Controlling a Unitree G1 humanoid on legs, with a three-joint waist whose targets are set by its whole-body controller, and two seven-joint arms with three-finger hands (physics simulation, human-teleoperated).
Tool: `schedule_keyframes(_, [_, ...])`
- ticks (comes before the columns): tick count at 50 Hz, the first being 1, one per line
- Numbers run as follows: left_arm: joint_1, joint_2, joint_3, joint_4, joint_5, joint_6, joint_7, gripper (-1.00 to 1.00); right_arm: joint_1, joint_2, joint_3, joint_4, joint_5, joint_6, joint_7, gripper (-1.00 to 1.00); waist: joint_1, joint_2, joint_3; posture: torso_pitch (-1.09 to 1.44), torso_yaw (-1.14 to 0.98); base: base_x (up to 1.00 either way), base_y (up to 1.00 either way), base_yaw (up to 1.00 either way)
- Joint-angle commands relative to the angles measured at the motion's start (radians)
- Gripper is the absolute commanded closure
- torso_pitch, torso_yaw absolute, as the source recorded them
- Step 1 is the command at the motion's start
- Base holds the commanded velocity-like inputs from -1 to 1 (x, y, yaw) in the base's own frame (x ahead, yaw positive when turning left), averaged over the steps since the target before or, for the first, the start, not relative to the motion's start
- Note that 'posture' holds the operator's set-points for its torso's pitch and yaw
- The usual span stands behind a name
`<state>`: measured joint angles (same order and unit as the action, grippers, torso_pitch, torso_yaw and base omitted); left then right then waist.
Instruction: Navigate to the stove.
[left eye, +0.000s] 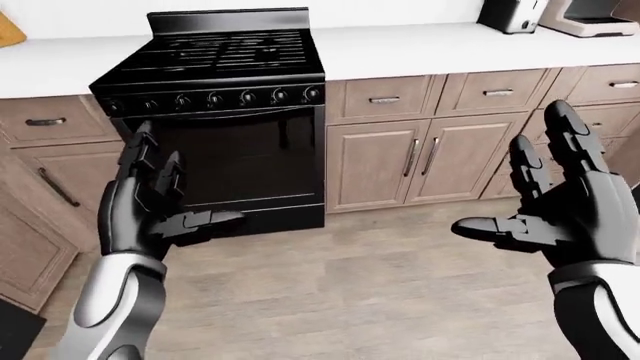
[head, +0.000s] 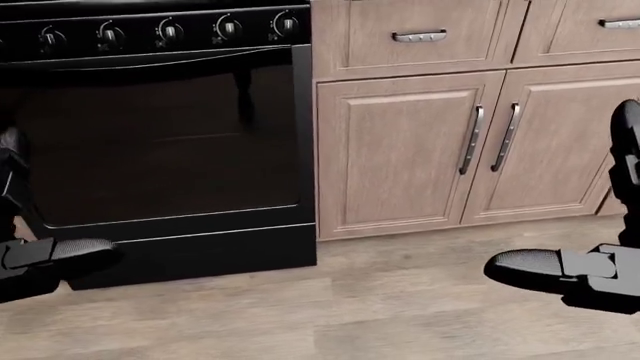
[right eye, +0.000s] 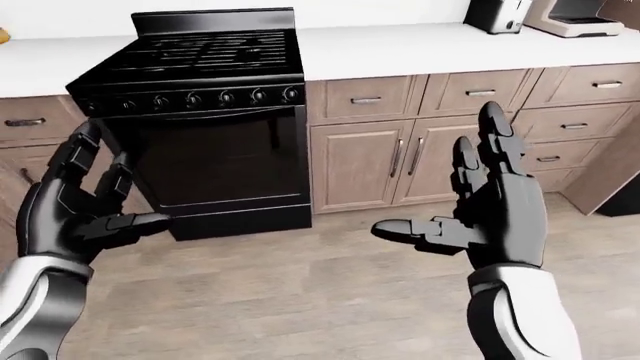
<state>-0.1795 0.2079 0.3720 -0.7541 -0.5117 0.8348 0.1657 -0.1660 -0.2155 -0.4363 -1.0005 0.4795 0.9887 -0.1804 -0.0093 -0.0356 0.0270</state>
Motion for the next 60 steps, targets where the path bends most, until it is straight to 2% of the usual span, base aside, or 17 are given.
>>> schedule_keyframes(1, [-0.022,0.013,0.015,-0.033,0.0,-0.037,0.001,-1.0,-0.019,-0.005,0.001,-0.03,0.005,-0.027,0.007,-1.0,0.002,0.003,-0.006,0.0,0.0,0.0,0.31,0.0])
schedule_keyframes(4, [-0.022,0.014,0.013,-0.027,0.003,-0.04,0.001,-1.0,-0.02,-0.004,0.006,-0.025,0.0,-0.032,0.009,-1.0,-0.002,0.053,0.003,0.0,0.0,0.0,0.32,0.0])
schedule_keyframes(6, [-0.022,0.014,0.015,-0.034,-0.002,-0.033,0.004,-1.0,-0.017,-0.002,0.005,-0.025,-0.002,-0.033,0.012,-1.0,-0.002,0.134,-0.02,0.0,0.0,0.0,0.32,0.0])
schedule_keyframes(16, [-0.01,0.007,-0.001,-0.028,0.016,-0.049,-0.004,-1.0,-0.007,0.004,0.015,-0.02,-0.015,-0.045,0.021,-1.0,0.004,0.019,0.006,0.0,0.0,0.0,0.32,0.0])
schedule_keyframes(19, [-0.005,0.003,-0.002,-0.027,0.022,-0.054,-0.01,-1.0,-0.001,0.008,0.018,-0.019,-0.024,-0.052,0.027,-1.0,0.002,-0.044,-0.007,0.0,0.0,0.0,0.32,0.0])
schedule_keyframes(20, [-0.005,0.002,-0.001,-0.029,0.022,-0.052,-0.009,-1.0,0.004,0.011,0.023,-0.018,-0.03,-0.058,0.03,-1.0,-0.008,-0.006,-0.001,0.0,0.0,0.0,0.31,0.0])
schedule_keyframes(23, [-0.002,0.0,0.003,-0.033,0.022,-0.051,-0.011,-1.0,0.009,0.016,0.029,-0.012,-0.043,-0.067,0.04,-1.0,-0.001,-0.02,-0.012,0.0,0.0,0.0,0.32,0.0])
schedule_keyframes(27, [0.005,-0.004,-0.001,-0.035,0.029,-0.058,-0.015,-1.0,0.013,0.022,0.02,-0.018,-0.045,-0.064,0.047,-1.0,0.0,0.017,0.0,0.0,0.0,0.0,0.32,0.0])
schedule_keyframes(29, [0.005,-0.005,0.002,-0.034,0.029,-0.058,-0.018,-1.0,0.012,0.023,0.019,-0.023,-0.045,-0.059,0.047,-1.0,-0.004,0.053,0.005,0.0,0.0,0.0,0.32,0.0])
schedule_keyframes(31, [0.006,-0.006,0.003,-0.037,0.028,-0.055,-0.018,-1.0,0.012,0.024,0.017,-0.027,-0.044,-0.055,0.047,-1.0,-0.003,0.132,-0.018,0.0,0.0,0.0,0.32,0.0])
schedule_keyframes(41, [0.004,-0.003,0.013,-0.038,0.021,-0.054,-0.018,-1.0,0.011,0.025,0.01,-0.034,-0.042,-0.049,0.048,-1.0,0.003,0.022,0.005,0.0,0.0,0.0,0.32,0.0])
schedule_keyframes(44, [0.002,-0.002,0.015,-0.038,0.018,-0.051,-0.016,-1.0,0.013,0.026,0.013,-0.028,-0.046,-0.057,0.05,-1.0,0.002,-0.034,-0.003,0.0,0.0,0.0,0.32,0.0])
schedule_keyframes(52, [0.005,0.0,0.022,-0.044,0.007,-0.048,-0.012,-1.0,0.019,0.03,0.015,-0.032,-0.05,-0.06,0.053,-1.0,0.001,0.015,0.0,0.0,0.0,0.0,0.32,0.0])
schedule_keyframes(54, [0.006,0.001,0.022,-0.048,0.005,-0.045,-0.009,-1.0,0.021,0.031,0.016,-0.028,-0.054,-0.065,0.056,-1.0,-0.003,0.048,0.005,0.0,0.0,0.0,0.31,0.0])
schedule_keyframes(56, [0.005,0.0,0.023,-0.048,0.004,-0.045,-0.007,-1.0,0.021,0.031,0.012,-0.028,-0.054,-0.065,0.058,-1.0,-0.004,0.12,-0.015,0.0,0.0,0.0,0.32,0.0])
schedule_keyframes(57, [0.006,0.001,0.022,-0.047,0.004,-0.047,-0.007,-1.0,0.022,0.032,0.013,-0.028,-0.055,-0.065,0.058,-1.0,-0.007,0.127,-0.027,0.0,0.0,0.0,0.31,0.0])
schedule_keyframes(60, [0.007,0.0,0.018,-0.043,0.008,-0.052,-0.01,-1.0,0.019,0.034,0.018,-0.029,-0.056,-0.062,0.056,-1.0,0.006,0.089,0.002,0.0,0.0,0.0,0.32,0.0])
